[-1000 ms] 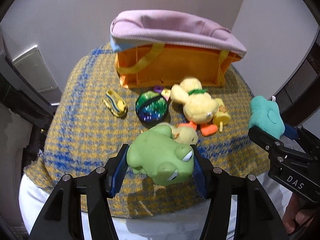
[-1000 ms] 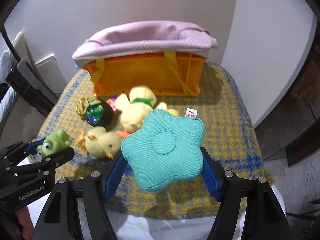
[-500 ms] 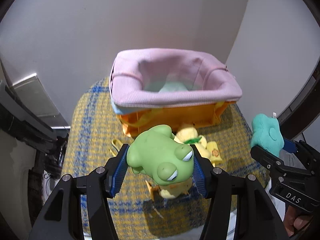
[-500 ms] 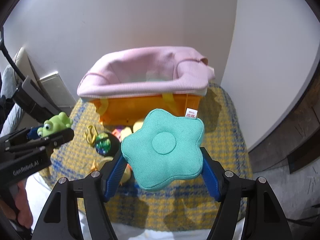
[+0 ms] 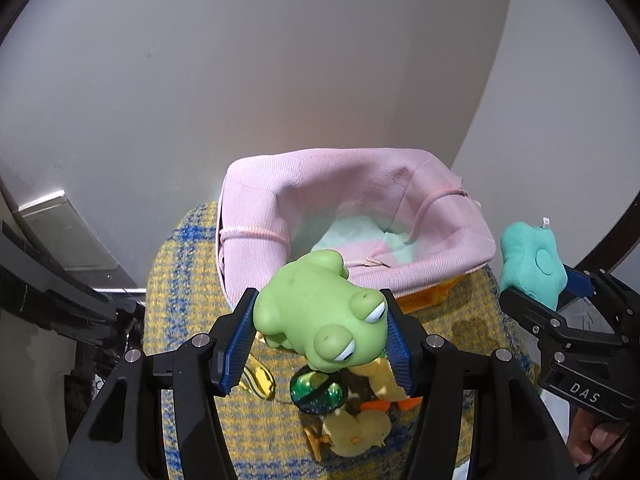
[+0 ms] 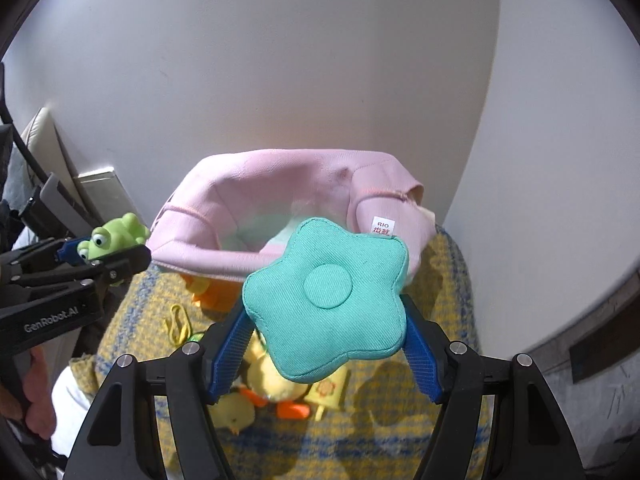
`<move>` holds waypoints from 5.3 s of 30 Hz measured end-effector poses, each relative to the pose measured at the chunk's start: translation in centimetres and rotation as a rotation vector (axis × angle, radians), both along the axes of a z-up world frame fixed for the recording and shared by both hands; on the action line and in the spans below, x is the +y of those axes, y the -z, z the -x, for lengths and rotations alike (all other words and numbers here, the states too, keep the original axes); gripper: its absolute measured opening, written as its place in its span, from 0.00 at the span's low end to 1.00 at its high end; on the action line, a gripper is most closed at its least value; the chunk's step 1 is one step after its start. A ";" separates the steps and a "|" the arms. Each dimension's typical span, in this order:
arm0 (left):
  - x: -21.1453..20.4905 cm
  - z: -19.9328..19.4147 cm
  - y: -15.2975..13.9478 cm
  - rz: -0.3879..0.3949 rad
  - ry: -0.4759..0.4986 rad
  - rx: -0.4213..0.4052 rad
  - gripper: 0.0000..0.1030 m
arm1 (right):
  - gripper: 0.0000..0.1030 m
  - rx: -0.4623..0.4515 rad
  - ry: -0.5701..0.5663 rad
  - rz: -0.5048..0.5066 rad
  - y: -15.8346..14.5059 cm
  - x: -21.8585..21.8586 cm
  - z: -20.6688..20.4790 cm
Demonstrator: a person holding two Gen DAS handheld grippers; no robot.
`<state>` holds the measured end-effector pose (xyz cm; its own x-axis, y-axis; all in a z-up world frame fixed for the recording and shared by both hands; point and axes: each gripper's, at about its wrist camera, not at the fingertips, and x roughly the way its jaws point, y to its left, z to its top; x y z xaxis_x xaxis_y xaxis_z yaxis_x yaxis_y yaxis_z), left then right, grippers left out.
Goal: Organize objects
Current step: 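Lift the frog and star cushion with both tools over the pink-lined basket, then open both tools to drop the frog and star cushion into the basket, then move both tools back down toward the remaining toys on the cloth, then grasp the yellow cup with the right tool while the left tool grasps the yellow chick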
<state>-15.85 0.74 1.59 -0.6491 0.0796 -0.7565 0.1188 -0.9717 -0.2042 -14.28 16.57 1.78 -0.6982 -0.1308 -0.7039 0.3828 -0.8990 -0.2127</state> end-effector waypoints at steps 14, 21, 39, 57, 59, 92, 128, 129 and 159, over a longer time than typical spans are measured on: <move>-1.6 5.5 0.0 -0.018 -0.011 -0.009 0.56 | 0.68 -0.007 0.001 0.017 -1.4 -2.0 5.4; -1.6 7.3 0.3 -0.025 -0.018 -0.037 0.56 | 0.69 -0.020 -0.006 -0.001 -1.3 -3.2 7.5; -3.2 8.2 1.0 -0.078 -0.100 -0.038 0.89 | 0.89 -0.007 0.037 0.000 -1.6 -3.2 9.6; -3.2 3.1 -0.4 -0.050 -0.129 0.033 0.93 | 0.90 0.026 0.039 0.018 -1.9 -2.4 5.1; -3.1 2.3 -0.6 -0.054 -0.133 0.037 0.93 | 0.90 0.030 0.042 0.024 -2.0 -2.2 4.5; 2.0 -4.3 4.7 -0.074 -0.143 -0.008 1.00 | 0.93 0.026 0.096 0.019 3.5 2.6 -3.3; 8.6 -4.1 14.1 -0.083 -0.069 -0.105 1.00 | 0.93 -0.048 0.139 0.003 12.7 8.3 -4.4; 8.8 -4.1 14.4 -0.084 -0.066 -0.111 1.00 | 0.93 -0.051 0.142 0.001 12.9 8.5 -4.4; 10.3 -2.6 18.7 -0.079 -0.059 -0.159 0.95 | 0.93 -0.096 0.160 0.016 15.7 10.0 -3.4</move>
